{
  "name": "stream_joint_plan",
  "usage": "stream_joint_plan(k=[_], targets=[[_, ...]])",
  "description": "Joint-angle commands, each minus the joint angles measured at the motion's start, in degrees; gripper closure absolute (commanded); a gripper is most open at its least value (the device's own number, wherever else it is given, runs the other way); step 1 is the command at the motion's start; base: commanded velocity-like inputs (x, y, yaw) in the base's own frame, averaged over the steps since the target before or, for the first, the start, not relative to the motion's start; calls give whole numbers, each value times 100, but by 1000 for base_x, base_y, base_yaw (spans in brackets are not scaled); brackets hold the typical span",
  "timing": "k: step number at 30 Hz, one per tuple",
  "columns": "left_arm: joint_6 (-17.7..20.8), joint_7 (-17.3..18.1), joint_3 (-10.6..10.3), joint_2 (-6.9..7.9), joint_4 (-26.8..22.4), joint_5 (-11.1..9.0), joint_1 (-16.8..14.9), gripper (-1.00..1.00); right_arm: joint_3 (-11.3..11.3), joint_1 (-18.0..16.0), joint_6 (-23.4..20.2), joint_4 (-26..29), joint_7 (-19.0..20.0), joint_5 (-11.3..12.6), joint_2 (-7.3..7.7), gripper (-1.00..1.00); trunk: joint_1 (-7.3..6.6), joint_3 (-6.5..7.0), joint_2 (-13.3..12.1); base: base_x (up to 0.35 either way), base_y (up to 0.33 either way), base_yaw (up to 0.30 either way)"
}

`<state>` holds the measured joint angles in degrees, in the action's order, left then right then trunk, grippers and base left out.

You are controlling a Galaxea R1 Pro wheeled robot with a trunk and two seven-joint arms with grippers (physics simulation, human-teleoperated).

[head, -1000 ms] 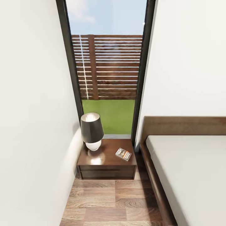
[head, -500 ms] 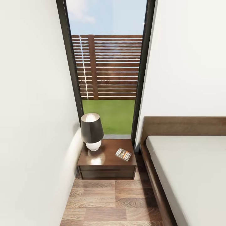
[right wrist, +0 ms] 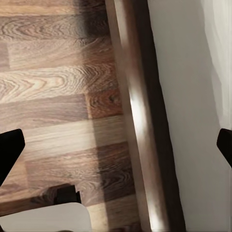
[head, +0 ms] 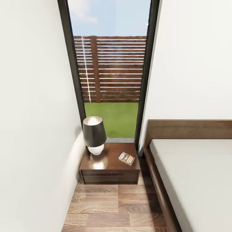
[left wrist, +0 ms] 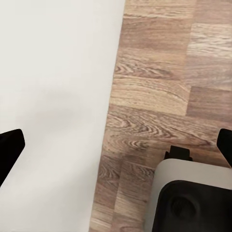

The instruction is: In the bedroom, move the book from the bed onto either nightstand, and place the two sandals side by side next to the bed.

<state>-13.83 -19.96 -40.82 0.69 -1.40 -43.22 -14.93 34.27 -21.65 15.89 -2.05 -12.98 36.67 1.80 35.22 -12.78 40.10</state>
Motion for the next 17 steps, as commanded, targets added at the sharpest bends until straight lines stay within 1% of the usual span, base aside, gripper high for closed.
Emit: stream_joint_plan(k=[1,7,17], targets=[[-4,-25,-49,2,-10,-43,-1,-100,45,-6,20,-18,-3,36,-3,-100,1,-8,6,0,0,0],[-5,-25,-47,6,-4,-49,-1,-100,45,-6,26,4,-3,31,-25,-100,1,-8,6,0,0,0],[-6,-25,-49,8,-1,-53,-1,-100,45,-6,28,-8,-3,40,-16,-100,1,-8,6,0,0,0]])
